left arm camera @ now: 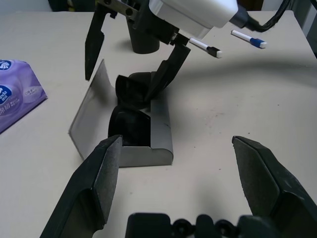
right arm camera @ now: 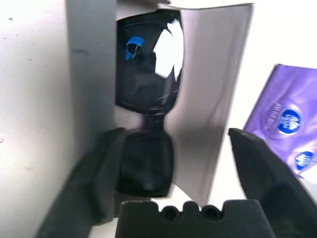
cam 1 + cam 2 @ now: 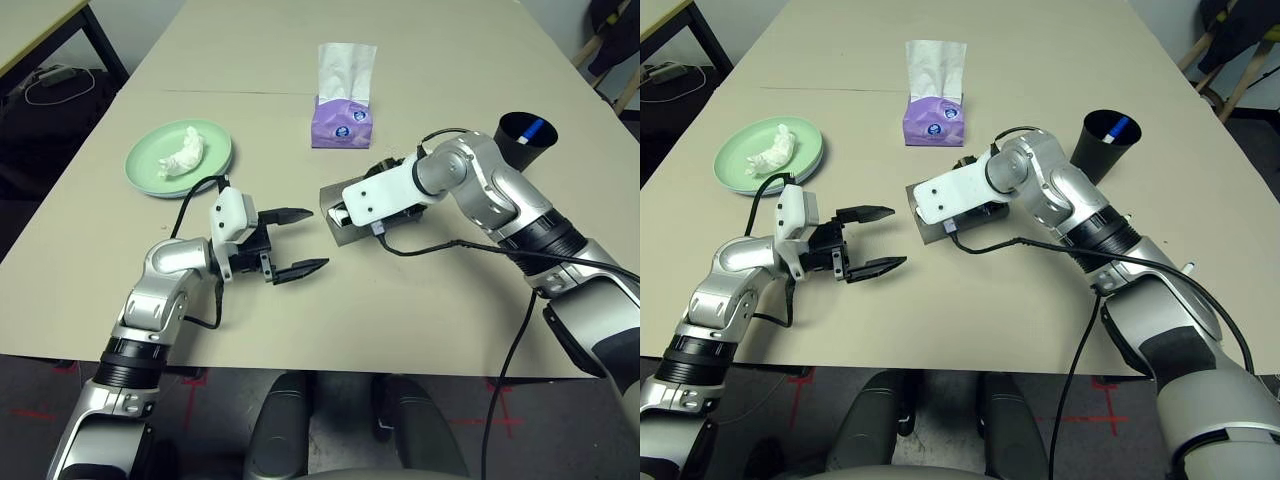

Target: Organize and tidy the items on the table.

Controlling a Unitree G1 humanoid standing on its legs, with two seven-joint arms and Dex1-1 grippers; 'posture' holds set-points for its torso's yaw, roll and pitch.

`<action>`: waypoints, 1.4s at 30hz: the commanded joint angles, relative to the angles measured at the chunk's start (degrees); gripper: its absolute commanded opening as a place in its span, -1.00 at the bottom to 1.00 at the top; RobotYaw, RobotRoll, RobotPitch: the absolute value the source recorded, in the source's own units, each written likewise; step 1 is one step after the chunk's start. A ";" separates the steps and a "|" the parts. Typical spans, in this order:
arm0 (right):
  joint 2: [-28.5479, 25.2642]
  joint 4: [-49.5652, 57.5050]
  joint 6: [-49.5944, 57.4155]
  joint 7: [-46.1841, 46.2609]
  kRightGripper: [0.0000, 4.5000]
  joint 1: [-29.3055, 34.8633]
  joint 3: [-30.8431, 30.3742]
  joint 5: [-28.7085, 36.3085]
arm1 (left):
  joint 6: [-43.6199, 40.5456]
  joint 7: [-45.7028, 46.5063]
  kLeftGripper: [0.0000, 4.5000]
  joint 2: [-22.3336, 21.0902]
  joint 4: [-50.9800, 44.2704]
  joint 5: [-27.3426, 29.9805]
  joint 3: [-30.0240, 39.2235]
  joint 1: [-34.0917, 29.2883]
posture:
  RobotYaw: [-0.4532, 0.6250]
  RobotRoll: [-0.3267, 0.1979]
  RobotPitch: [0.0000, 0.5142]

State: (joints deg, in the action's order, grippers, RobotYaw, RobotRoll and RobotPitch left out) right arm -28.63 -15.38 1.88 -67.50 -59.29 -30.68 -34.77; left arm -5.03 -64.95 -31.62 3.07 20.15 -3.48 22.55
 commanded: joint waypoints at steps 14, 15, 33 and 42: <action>-4.18 22.35 30.82 -3.65 0.99 15.38 19.65 19.67 | 2.65 -3.01 1.00 -0.14 6.16 -0.78 -0.77 3.59 | -0.06 0.25 -0.56; -3.58 23.23 31.76 -3.11 0.99 17.16 21.13 21.96 | 2.70 -3.16 1.00 -0.18 6.45 -0.81 -0.76 3.78 | -0.06 0.25 -0.56; 10.71 4.78 4.98 14.90 0.99 35.36 39.00 46.72 | 0.35 2.66 1.00 2.92 2.65 -0.63 -0.64 1.82 | 0.00 0.25 -0.49; 8.37 -3.50 -5.62 11.30 0.99 35.31 37.90 49.96 | 0.12 2.64 1.00 2.67 4.34 -0.88 -0.18 2.71 | 0.00 0.25 -0.45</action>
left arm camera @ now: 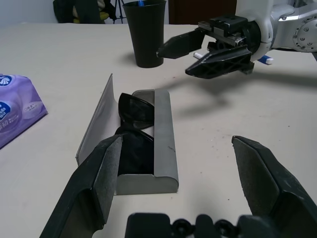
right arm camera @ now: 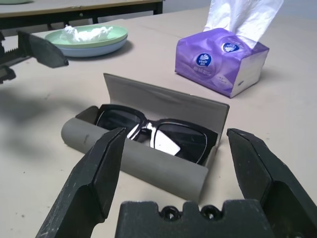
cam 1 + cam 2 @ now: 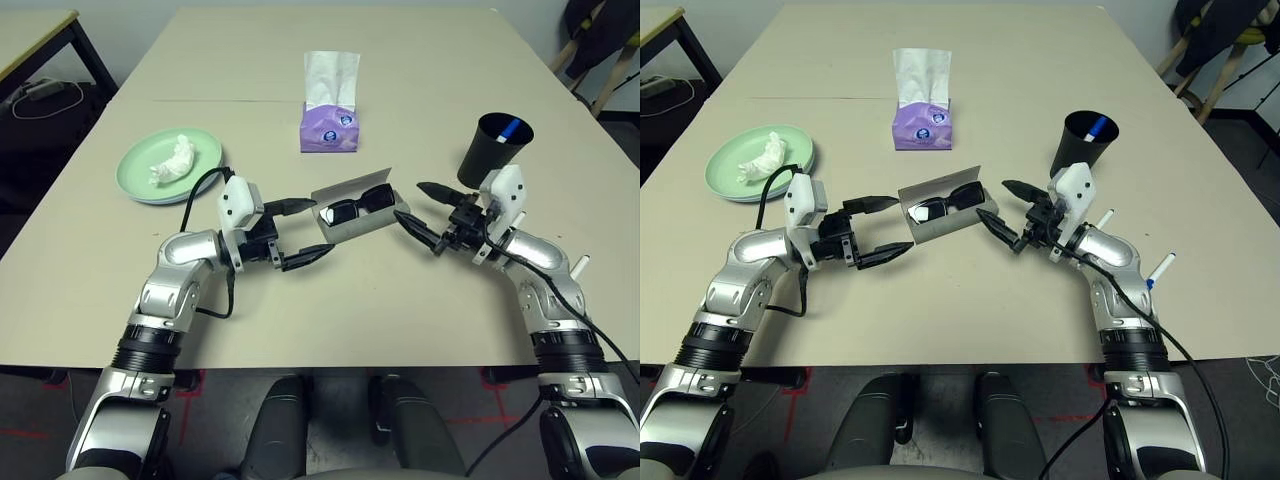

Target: Organize and tidy the items on the table.

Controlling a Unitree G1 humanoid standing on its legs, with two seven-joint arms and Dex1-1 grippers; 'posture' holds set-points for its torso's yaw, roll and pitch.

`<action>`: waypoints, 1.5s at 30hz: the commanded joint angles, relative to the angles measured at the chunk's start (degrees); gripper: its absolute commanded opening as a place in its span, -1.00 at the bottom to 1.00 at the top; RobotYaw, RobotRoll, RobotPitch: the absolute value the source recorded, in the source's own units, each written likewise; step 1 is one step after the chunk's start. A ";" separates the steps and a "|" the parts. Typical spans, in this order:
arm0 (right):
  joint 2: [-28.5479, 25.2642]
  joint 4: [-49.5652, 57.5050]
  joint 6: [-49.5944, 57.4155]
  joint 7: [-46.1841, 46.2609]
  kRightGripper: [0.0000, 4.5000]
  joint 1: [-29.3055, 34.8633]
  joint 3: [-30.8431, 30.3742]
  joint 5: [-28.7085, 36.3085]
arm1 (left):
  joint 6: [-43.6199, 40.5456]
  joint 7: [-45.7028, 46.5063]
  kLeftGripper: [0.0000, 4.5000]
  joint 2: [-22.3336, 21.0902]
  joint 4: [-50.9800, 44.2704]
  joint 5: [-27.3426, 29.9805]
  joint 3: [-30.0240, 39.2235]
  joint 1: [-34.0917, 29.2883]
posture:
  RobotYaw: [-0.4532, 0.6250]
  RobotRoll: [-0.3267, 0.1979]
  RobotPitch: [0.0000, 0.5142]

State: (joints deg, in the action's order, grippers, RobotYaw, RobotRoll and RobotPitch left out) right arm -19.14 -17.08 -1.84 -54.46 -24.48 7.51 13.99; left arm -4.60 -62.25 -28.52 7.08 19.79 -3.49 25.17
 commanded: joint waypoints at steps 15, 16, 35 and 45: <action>-5.46 0.51 -1.93 -3.15 0.99 3.87 0.29 5.22 | 9.38 -2.35 1.00 1.27 18.15 -2.58 1.08 6.98 | -0.08 0.25 -0.42; -5.60 1.46 -1.43 -2.93 0.99 4.18 0.19 5.50 | 10.14 -2.54 1.00 1.20 20.07 -2.92 1.14 7.73 | -0.09 0.25 -0.42; -6.90 7.40 1.84 -1.37 1.00 5.92 -0.56 7.34 | 16.11 -1.71 -0.98 2.30 43.61 -4.71 5.19 18.54 | -0.13 0.25 -0.40; -6.46 9.26 3.25 0.02 1.00 5.71 -1.29 7.46 | 13.93 11.66 -0.98 7.58 48.41 -6.62 7.41 24.03 | -0.12 0.25 -0.40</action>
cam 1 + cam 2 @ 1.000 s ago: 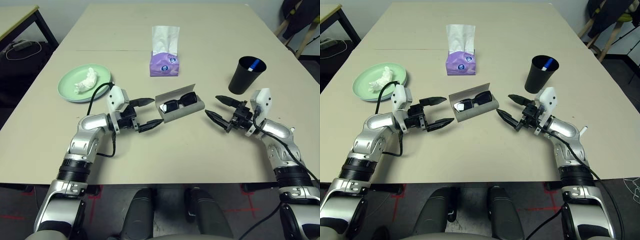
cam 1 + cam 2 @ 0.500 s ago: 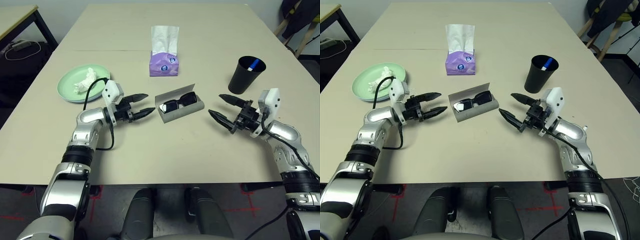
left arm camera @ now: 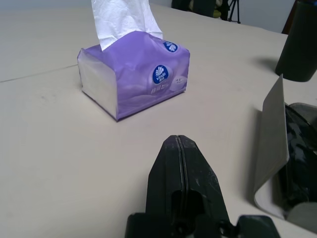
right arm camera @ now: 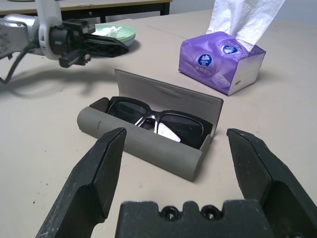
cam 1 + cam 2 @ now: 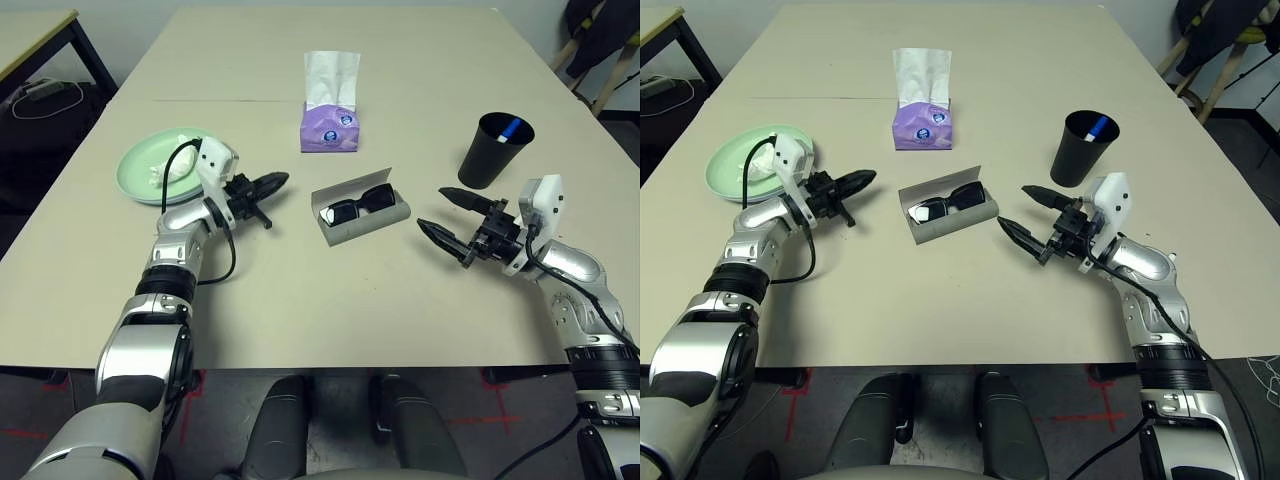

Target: Organize and tidy the items on the table.

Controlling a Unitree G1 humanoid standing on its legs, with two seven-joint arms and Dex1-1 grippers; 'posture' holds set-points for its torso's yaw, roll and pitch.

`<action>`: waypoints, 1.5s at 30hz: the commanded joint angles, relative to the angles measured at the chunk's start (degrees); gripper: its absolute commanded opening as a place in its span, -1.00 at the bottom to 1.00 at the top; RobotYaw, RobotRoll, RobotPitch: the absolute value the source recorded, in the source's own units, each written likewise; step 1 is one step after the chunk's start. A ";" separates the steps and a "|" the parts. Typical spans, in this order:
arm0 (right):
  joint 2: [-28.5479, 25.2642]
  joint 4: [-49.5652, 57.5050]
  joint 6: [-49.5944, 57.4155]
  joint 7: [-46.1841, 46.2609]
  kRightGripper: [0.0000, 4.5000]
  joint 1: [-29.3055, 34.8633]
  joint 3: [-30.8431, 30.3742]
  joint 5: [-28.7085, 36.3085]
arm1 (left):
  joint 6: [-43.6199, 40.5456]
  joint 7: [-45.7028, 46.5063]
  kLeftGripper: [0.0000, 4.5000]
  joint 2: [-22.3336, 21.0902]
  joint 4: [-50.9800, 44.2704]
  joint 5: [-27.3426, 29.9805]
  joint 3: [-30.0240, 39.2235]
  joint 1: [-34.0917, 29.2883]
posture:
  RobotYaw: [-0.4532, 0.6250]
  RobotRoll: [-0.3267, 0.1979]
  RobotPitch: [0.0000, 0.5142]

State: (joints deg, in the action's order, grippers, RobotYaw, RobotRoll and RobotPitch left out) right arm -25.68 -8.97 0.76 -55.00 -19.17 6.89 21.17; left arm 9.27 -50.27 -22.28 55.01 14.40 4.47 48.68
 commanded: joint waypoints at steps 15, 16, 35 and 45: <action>0.09 0.34 -0.86 1.32 1.00 0.81 -0.89 -0.04 | -4.58 -15.40 -0.98 3.60 -12.72 -4.05 -10.14 -7.49 | -0.13 0.25 -0.44; 0.09 0.18 -1.04 1.33 1.00 0.77 -0.84 -0.05 | -5.37 -15.67 -0.98 3.50 -13.78 -4.16 -10.50 -8.33 | -0.13 0.25 -0.44; -7.27 2.70 12.34 -1.37 1.00 -5.75 -1.73 2.23 | -14.81 -16.55 -0.87 2.65 -38.24 5.75 -6.85 -12.31 | -0.10 0.25 -0.45; -29.13 1.50 2.22 -17.71 1.00 -6.75 -12.50 -12.70 | -22.98 -10.40 0.73 0.22 -49.97 3.84 -9.22 -16.61 | -0.10 0.25 -0.44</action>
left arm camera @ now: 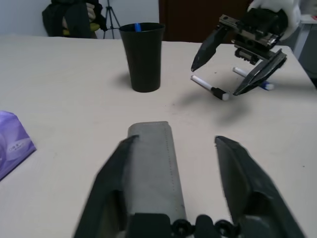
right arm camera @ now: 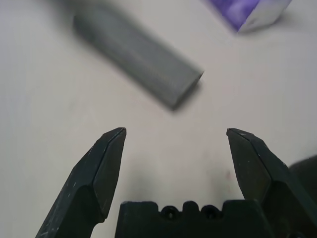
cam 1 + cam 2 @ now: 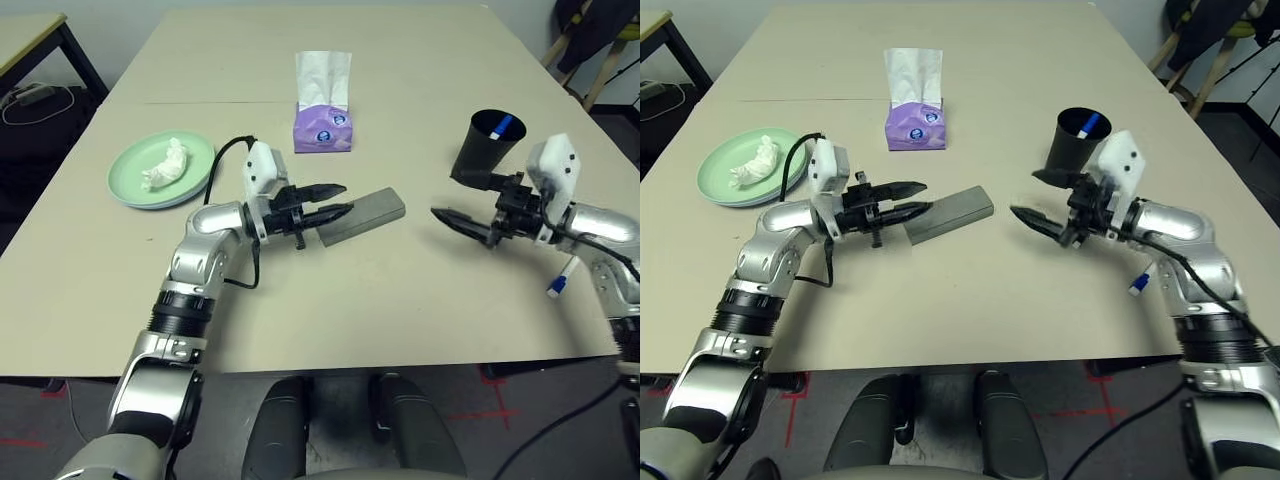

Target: Organize and tidy the items on the table.

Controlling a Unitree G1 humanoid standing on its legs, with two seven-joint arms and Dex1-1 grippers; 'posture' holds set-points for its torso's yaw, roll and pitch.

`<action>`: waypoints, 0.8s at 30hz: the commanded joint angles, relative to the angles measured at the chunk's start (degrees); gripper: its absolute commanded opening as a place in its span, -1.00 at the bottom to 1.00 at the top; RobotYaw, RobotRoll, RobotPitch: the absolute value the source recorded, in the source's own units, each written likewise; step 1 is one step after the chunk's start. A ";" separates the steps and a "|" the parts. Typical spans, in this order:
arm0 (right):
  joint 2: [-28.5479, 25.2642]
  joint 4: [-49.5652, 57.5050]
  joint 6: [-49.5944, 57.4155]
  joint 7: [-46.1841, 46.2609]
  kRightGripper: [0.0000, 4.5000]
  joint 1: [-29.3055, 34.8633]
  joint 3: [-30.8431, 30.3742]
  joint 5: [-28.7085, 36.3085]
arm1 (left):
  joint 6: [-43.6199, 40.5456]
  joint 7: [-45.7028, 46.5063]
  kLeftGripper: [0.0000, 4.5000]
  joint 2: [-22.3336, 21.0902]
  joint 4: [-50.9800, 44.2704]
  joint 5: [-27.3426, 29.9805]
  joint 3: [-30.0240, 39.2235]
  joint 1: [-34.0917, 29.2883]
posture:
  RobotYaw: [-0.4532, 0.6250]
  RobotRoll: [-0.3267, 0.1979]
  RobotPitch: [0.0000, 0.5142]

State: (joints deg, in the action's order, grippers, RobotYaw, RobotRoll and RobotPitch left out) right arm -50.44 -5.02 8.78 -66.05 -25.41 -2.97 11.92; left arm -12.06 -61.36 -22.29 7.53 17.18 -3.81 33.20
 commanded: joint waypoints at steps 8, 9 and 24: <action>-11.47 -24.35 -34.80 -18.91 1.00 -14.11 -13.30 -18.36 | -2.62 2.90 0.99 0.88 -3.72 1.61 -0.65 -1.63 | -0.08 0.25 -0.40; -11.12 -26.70 -37.69 -19.54 1.00 -15.52 -14.03 -19.05 | -2.57 3.10 0.99 0.91 -3.78 1.59 -0.62 -1.59 | -0.07 0.25 -0.39; -10.38 -41.78 -63.41 -20.73 1.00 -22.81 -19.73 -25.83 | -3.06 4.71 0.99 1.48 -5.16 1.77 -1.08 -2.43 | -0.09 0.25 -0.24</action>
State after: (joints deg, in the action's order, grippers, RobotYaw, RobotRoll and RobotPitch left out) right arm -59.82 -46.02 -53.10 -86.39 -47.82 -21.87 -13.26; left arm -14.83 -56.85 -21.04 3.16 18.37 -4.01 31.56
